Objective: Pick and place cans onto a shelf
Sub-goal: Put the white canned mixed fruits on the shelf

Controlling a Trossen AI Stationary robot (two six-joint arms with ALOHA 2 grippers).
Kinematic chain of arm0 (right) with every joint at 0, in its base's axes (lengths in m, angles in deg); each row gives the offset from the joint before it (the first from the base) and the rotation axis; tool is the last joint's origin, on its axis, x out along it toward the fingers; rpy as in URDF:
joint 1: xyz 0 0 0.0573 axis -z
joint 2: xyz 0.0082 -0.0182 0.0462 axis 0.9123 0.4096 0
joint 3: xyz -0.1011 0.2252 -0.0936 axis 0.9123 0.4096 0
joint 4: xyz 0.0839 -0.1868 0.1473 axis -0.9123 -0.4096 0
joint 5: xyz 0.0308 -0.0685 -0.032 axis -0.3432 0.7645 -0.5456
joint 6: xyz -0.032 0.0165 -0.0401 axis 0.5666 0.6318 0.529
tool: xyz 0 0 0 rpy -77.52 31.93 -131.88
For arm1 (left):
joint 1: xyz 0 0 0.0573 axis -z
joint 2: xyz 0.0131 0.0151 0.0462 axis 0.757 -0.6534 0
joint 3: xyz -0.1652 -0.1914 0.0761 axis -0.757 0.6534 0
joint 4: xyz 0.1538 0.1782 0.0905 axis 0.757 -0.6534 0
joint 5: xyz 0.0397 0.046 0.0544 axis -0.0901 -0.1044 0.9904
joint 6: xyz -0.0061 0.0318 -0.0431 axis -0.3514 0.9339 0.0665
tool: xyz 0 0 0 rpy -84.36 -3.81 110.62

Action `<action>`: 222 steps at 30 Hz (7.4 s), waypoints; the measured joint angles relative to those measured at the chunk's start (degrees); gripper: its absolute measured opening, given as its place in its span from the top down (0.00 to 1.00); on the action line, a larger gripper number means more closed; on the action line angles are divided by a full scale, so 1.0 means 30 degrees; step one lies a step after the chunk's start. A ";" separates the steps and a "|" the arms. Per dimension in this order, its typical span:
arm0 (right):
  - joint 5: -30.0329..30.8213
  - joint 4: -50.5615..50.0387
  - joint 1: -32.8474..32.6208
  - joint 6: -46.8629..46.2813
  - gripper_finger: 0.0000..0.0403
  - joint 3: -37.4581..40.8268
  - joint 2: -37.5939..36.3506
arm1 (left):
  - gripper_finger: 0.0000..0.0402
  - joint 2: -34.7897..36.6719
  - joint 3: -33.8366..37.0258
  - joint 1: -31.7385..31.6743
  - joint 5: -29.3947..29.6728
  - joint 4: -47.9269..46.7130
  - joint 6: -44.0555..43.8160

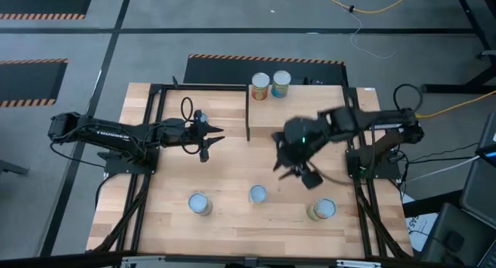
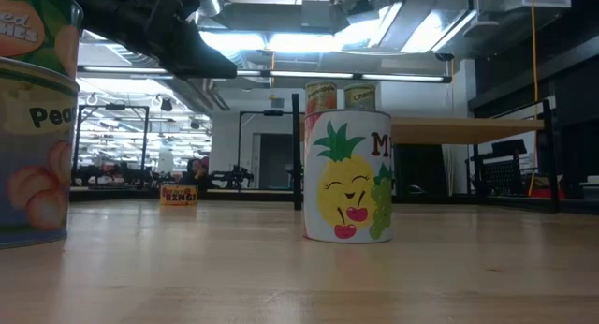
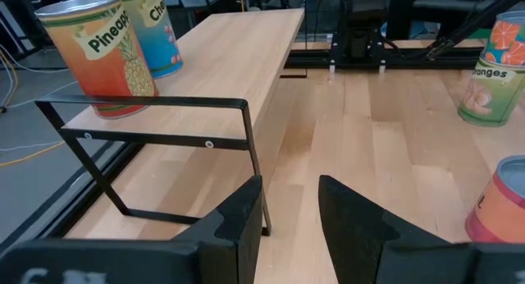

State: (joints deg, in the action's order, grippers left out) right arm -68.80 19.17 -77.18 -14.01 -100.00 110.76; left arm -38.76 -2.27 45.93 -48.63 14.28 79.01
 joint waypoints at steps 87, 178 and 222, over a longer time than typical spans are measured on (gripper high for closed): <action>0.3604 1.5868 -0.2753 0.1501 0.65 1.3542 0.2776 | 0.72 0.0000 0.0000 -0.0007 0.0000 -0.0109 0.0015; 0.7387 -0.2231 -0.2538 0.1574 0.97 -0.1033 0.2433 | 0.72 0.0000 0.0000 -0.0001 0.0000 -0.0109 0.0029; 0.4116 -0.6898 0.9535 0.4195 0.99 -0.1688 0.1872 | 0.72 0.0005 0.0000 -0.0006 0.0000 -0.0182 0.0015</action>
State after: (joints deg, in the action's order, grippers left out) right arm -56.46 -1.53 -48.57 -1.43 -105.06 116.38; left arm -38.74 -2.27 45.91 -48.63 13.73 79.05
